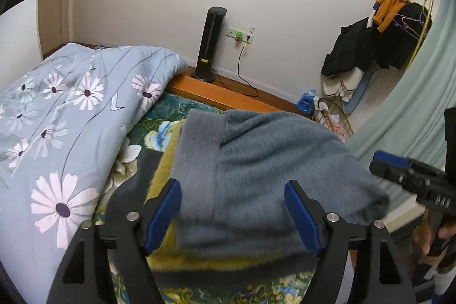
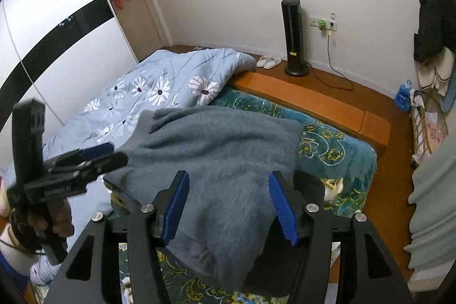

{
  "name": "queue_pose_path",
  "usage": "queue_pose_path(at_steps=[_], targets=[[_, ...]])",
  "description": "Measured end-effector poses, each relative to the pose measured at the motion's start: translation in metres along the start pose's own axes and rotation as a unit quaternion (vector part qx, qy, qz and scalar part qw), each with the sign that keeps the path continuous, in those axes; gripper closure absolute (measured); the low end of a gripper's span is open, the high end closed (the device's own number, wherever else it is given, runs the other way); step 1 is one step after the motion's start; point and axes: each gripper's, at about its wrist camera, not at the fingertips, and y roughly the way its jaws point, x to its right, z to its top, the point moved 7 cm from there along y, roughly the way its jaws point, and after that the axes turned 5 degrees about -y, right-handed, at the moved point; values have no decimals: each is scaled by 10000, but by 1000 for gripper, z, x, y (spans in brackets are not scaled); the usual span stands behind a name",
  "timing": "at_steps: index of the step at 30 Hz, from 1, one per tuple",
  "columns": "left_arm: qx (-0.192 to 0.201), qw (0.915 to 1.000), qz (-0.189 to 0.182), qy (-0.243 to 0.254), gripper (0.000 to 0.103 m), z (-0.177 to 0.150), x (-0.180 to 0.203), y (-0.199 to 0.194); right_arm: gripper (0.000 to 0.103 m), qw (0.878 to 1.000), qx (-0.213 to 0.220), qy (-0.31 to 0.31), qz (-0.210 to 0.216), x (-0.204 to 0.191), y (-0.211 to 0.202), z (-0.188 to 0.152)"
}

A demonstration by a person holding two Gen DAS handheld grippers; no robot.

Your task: Fold clothes

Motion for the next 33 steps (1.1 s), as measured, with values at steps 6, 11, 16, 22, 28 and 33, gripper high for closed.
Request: queue_pose_path(at_steps=[6,11,16,22,28,33], targets=[[165,9998,-68,67,5,-42,11,-45,41,9992,144,-354,-155,-46,-43,-16],[170,9995,-109,-222,0,-90,17,-65,29,9981,99,-568,-223,-80,-55,-60],[156,9991,138,-377,0,-140,19,-75,24,9973,32,-680,-270,-95,-55,-103],[134,9983,468,-334,0,-176,21,-75,4,9968,231,-582,-493,-90,-61,-131],[371,9943,657,-749,0,-182,21,-78,0,9964,470,-291,-640,-77,-71,-145],[489,9927,887,-656,0,-184,30,-76,0,9942,588,-305,-844,-70,-76,-152]])
